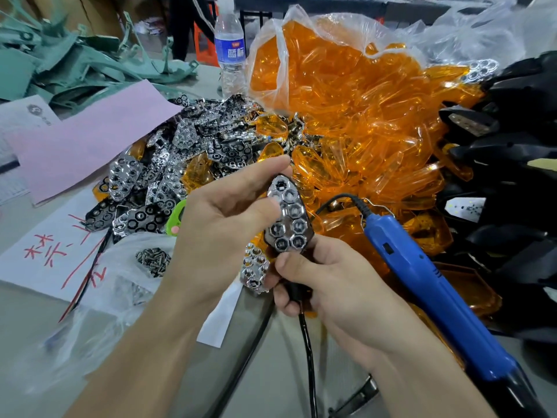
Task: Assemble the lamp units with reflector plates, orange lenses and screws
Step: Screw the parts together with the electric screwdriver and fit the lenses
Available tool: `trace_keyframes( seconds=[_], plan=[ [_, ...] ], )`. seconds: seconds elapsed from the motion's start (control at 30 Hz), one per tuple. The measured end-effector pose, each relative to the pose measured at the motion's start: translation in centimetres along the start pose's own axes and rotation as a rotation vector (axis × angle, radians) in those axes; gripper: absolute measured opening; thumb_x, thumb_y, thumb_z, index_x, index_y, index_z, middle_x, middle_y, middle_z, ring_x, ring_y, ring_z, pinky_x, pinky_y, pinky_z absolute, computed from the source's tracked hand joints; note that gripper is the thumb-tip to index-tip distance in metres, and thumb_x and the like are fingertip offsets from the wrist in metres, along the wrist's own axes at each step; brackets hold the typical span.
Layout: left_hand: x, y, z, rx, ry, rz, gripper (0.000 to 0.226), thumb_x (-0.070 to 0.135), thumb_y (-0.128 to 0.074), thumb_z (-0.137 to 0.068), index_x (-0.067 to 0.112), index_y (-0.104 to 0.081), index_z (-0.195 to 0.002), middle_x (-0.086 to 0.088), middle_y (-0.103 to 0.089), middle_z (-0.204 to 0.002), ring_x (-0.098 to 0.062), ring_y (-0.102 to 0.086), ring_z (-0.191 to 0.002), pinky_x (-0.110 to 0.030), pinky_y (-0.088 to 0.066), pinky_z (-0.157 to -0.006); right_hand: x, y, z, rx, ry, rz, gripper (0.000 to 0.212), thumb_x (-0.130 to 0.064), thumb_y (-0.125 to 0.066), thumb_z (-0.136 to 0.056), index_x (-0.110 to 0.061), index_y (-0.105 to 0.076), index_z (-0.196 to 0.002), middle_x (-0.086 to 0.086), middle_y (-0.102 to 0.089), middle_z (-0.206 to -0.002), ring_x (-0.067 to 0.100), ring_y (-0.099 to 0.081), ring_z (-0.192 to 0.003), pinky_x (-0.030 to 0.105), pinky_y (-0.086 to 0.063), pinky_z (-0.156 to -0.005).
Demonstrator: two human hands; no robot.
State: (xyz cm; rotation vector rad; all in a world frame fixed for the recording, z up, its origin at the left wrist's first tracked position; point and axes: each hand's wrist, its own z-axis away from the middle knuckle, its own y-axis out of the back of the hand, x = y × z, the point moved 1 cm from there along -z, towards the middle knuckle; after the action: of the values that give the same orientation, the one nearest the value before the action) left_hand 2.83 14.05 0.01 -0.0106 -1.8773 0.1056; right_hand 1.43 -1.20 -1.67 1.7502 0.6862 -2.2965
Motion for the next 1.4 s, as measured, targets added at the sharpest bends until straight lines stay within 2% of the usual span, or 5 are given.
trace_keyframes(
  seconds=[0.5,0.6,0.77,0.93,1.4],
  plan=[
    [0.7,-1.2,1.5,0.162,-0.297,-0.852,0.051,0.037,-0.074,-0.079,0.044,-0.068,-0.129,0.043,-0.057,-0.119,0.030,-0.050,-0.111,0.007,-0.031,-0.093,0.5,-0.5,-0.1,0.231,0.123,0.145,0.018,-0.004,-0.060,-0.099,-0.020,-0.067,-0.096,0.002,-0.063,-0.069,0.017,-0.061,-0.061,0.028,-0.052,-0.058],
    [1.0,-1.0,1.5,0.239,-0.242,-0.823,0.045,0.050,-0.069,-0.076,0.048,-0.067,-0.121,0.040,-0.068,-0.095,-0.004,-0.070,-0.090,-0.005,-0.046,-0.075,0.5,-0.5,-0.2,0.249,0.120,0.128,0.016,-0.003,-0.061,-0.099,-0.017,-0.067,-0.100,0.003,-0.065,-0.069,0.019,-0.062,-0.060,0.028,-0.053,-0.058],
    [0.7,0.3,0.2,0.248,-0.091,-0.092,0.037,-0.003,-0.085,-0.071,0.025,-0.077,-0.093,0.011,-0.076,-0.076,-0.004,-0.073,-0.072,-0.020,-0.058,-0.071,0.2,-0.2,-0.2,0.189,0.074,0.040,0.022,0.005,-0.058,-0.096,-0.014,-0.065,-0.103,0.010,-0.066,-0.073,0.021,-0.058,-0.060,0.028,-0.049,-0.054],
    [0.8,2.4,-0.9,0.169,0.199,0.448,0.016,0.008,-0.071,-0.076,0.020,-0.075,-0.086,0.006,-0.066,-0.070,-0.005,-0.063,-0.060,-0.031,-0.054,-0.078,-0.5,0.3,-0.1,0.119,0.049,-0.117,0.026,0.007,-0.054,-0.098,-0.013,-0.063,-0.112,0.011,-0.067,-0.074,0.018,-0.058,-0.057,0.025,-0.047,-0.049],
    [-0.3,0.3,-0.2,0.062,0.221,-0.155,0.036,0.016,-0.057,-0.077,0.034,-0.080,-0.099,0.006,-0.044,-0.060,-0.009,-0.035,-0.049,-0.015,-0.028,-0.040,-0.7,0.0,0.1,0.134,0.067,-0.043,0.031,0.008,-0.057,-0.095,-0.015,-0.065,-0.114,0.011,-0.065,-0.071,0.026,-0.059,-0.060,0.029,-0.053,-0.051]
  ],
)
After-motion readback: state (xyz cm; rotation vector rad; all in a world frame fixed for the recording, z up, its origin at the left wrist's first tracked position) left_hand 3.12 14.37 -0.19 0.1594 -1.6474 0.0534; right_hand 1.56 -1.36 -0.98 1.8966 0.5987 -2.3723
